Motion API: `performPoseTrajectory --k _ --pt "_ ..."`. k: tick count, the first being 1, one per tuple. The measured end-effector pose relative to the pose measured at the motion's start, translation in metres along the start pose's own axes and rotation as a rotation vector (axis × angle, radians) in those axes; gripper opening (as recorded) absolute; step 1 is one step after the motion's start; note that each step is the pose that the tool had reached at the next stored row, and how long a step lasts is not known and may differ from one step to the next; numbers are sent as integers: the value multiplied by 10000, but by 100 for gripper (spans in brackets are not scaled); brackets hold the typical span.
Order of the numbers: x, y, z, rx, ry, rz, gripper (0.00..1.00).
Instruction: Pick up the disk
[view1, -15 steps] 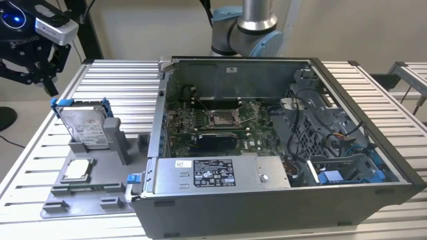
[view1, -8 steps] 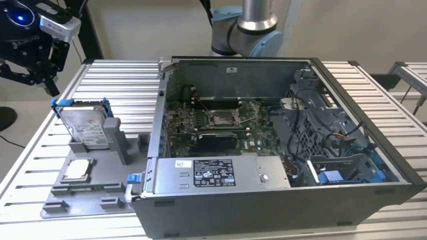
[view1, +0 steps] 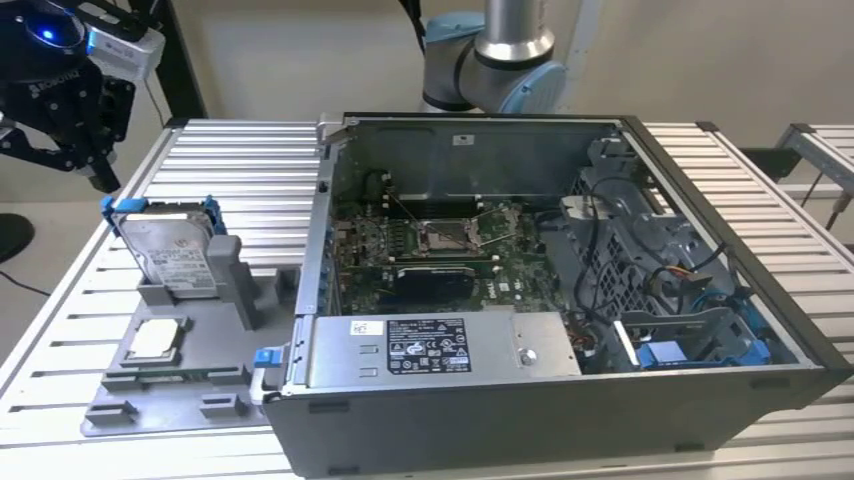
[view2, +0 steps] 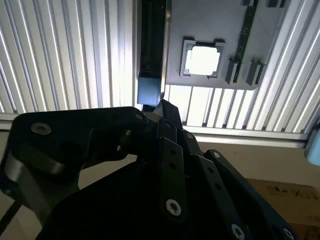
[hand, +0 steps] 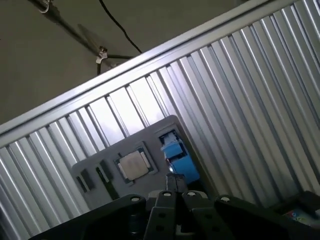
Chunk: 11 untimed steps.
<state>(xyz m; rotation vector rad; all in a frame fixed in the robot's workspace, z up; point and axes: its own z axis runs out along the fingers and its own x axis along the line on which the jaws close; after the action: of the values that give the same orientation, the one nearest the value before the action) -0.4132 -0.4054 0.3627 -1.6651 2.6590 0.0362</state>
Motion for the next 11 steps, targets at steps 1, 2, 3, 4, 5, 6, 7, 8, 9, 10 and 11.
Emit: performPoseTrajectory --k 1,2,3,4,5,6,7,8,9,10,11 --pt "0 0 0 0 2 -198 0" --pt "0 0 1 0 4 -365 0" --pt "0 0 2 0 5 -562 0" --pt "0 0 3 -1 7 -742 0" --pt "0 0 3 -2 9 -922 0" --pt "0 0 4 -2 10 -1113 0" --pt "0 0 4 -2 12 -1292 0" --pt "0 0 5 -2 13 -1467 0" --pt "0 0 6 -2 15 -1657 0" --pt "0 0 6 -2 17 -1843 0" --pt "0 0 7 -2 18 -2006 0"
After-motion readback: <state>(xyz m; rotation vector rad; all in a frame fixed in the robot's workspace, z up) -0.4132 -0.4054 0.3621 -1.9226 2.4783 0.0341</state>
